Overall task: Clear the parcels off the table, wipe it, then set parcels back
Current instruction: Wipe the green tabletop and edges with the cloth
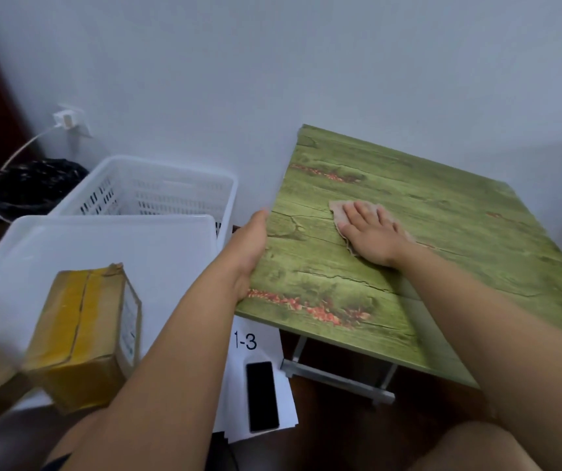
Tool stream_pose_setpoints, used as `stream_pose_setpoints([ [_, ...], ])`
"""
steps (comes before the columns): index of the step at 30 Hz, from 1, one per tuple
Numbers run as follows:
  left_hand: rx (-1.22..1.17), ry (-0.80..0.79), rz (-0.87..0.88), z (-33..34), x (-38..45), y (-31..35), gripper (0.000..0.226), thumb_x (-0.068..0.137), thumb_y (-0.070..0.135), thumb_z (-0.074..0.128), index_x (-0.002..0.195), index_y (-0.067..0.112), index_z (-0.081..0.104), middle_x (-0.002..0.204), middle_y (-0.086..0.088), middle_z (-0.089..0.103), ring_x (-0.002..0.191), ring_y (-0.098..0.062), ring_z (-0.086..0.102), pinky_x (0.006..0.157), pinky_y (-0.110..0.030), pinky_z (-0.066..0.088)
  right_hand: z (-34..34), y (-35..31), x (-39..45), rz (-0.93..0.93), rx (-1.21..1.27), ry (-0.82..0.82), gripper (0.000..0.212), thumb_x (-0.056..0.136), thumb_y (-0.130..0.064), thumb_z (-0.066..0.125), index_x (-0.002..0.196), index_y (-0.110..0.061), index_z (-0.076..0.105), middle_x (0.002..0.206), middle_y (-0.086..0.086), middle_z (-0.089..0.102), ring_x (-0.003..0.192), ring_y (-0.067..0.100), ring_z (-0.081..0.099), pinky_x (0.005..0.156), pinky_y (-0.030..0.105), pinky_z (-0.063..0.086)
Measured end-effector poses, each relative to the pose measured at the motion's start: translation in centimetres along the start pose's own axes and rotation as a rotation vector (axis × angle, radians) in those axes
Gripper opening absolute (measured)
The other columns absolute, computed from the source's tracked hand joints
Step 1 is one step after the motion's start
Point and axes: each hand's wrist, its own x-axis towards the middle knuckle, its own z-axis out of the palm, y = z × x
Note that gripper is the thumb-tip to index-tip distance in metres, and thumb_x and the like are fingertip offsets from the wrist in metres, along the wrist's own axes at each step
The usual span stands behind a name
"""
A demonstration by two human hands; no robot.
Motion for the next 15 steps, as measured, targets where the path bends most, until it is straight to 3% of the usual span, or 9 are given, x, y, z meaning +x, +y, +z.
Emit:
stream_pose_setpoints([
  [5, 0.056, -0.043, 0.000, -0.1, 1.8, 1.0, 0.109, 0.057, 0.088, 0.035, 0.145, 0.025, 0.043, 0.153, -0.009, 0.039, 0.135, -0.032, 0.045, 0.106, -0.051, 0.039, 1.2, -1.9, -2.2, -0.208, -0.071, -0.019, 0.060, 0.099, -0.062, 0.008, 0.153, -0.045, -0.009, 0.162, -0.017, -0.018, 0.149, 0.020, -0.020, 0.120, 0.048, -0.009],
  [7, 0.069, -0.030, 0.009, 0.2, 0.7, 2.2, 0.094, 0.077, 0.080, 0.032, 0.145, 0.016, 0.045, 0.149, -0.013, 0.045, 0.127, -0.031, 0.052, 0.085, -0.036, 0.053, 1.5, -0.7, -3.7, -0.281, -0.090, -0.023, 0.060, 0.097, -0.063, 0.008, 0.152, -0.047, -0.011, 0.160, -0.020, -0.019, 0.148, 0.015, -0.023, 0.120, 0.045, -0.009],
  [9, 0.043, -0.033, 0.025, 0.2, 0.6, 2.7, 0.079, 0.093, 0.068, 0.027, 0.143, 0.010, 0.046, 0.139, -0.013, 0.055, 0.113, -0.025, 0.060, 0.056, -0.025, 0.053, 1.0, 0.5, -4.0, -0.282, -0.085, -0.047, 0.060, 0.097, -0.062, 0.010, 0.152, -0.048, -0.010, 0.159, -0.022, -0.020, 0.147, 0.011, -0.023, 0.120, 0.044, -0.010],
  [10, 0.034, -0.030, 0.023, 0.1, 0.7, 2.6, 0.078, 0.095, 0.067, 0.024, 0.143, 0.009, 0.046, 0.134, -0.013, 0.058, 0.107, -0.023, 0.063, 0.050, -0.023, 0.051, 0.7, 0.9, -3.5, -0.261, -0.079, -0.055, 0.059, 0.098, -0.061, 0.011, 0.152, -0.048, -0.009, 0.160, -0.021, -0.019, 0.148, 0.011, -0.022, 0.119, 0.044, -0.009],
  [15, -0.025, -0.034, -0.003, 0.3, 0.5, 2.7, 0.083, 0.097, 0.068, 0.012, 0.131, 0.005, 0.054, 0.122, -0.009, 0.061, 0.087, -0.016, 0.058, 0.053, -0.021, 0.045, 0.1, -1.1, 0.2, -0.135, -0.036, -0.010, 0.060, 0.099, -0.063, 0.011, 0.154, -0.046, -0.006, 0.163, -0.016, -0.015, 0.150, 0.020, -0.018, 0.119, 0.048, -0.008],
])
